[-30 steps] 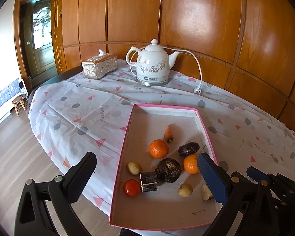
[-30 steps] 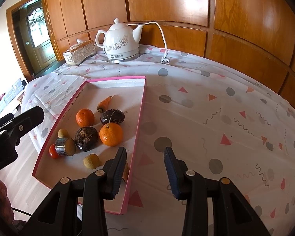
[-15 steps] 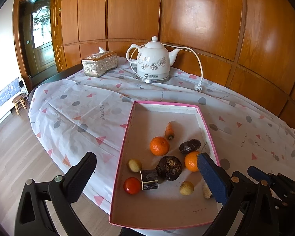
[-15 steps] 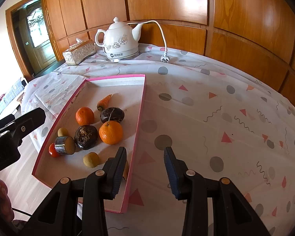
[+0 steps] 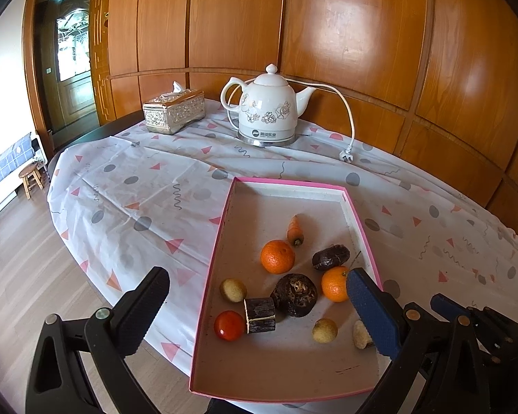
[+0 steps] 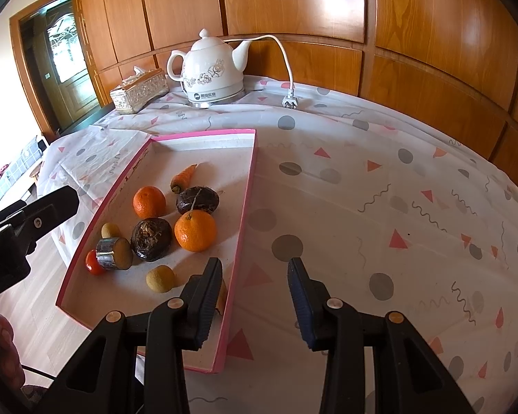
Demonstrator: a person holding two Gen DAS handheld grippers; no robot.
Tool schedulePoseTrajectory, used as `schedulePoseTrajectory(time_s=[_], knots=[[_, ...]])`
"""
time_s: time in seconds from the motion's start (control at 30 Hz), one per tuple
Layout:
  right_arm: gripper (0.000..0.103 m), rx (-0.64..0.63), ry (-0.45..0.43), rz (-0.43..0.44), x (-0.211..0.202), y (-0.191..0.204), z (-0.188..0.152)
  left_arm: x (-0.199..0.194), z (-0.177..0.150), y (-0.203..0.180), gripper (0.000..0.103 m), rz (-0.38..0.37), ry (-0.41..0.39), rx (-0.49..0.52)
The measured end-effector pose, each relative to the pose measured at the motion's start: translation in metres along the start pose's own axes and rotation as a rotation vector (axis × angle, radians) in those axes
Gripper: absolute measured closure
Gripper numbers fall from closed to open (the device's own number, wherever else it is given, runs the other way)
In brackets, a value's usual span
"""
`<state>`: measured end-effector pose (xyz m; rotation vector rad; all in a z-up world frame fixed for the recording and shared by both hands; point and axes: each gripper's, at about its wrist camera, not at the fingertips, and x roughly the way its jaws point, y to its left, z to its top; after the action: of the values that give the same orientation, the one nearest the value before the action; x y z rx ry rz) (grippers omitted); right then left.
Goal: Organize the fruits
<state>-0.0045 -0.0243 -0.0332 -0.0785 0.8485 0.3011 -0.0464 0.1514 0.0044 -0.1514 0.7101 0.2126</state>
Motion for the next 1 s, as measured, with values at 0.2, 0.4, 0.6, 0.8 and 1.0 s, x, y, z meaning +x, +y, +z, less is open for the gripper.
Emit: schedulePoseTrajectory(time_s=[0.2,0.4,0.6,0.8,1.0], knots=[[0.063,0.002,-0.001,-0.002,-0.0002,0.0006,0.0001,-0.0001,-0.0003,0.0,0.0,0.0,0.0,0.0],[0.063,-0.001,-0.001,-0.002,-0.0003,0.0008,0.0,-0.0008,-0.0003,-0.0005,0.0,-0.001,-0.003,0.001],[0.063,-0.006,0.002,0.001,-0.0013,0.002,-0.0005,-0.0012,-0.0002,-0.0013,0.0,-0.002,-0.004,0.003],[0.063,-0.008,0.004,0.003,-0.001,0.0015,-0.001,-0.0022,0.0003,-0.0019,0.0,-0.008,-0.01,0.011],[0.063,-0.006,0.011,0.004,0.0022,-0.0002,-0.0025,-0.003,-0.0007,-0.001,0.001,-0.026,-0.027,0.013]])
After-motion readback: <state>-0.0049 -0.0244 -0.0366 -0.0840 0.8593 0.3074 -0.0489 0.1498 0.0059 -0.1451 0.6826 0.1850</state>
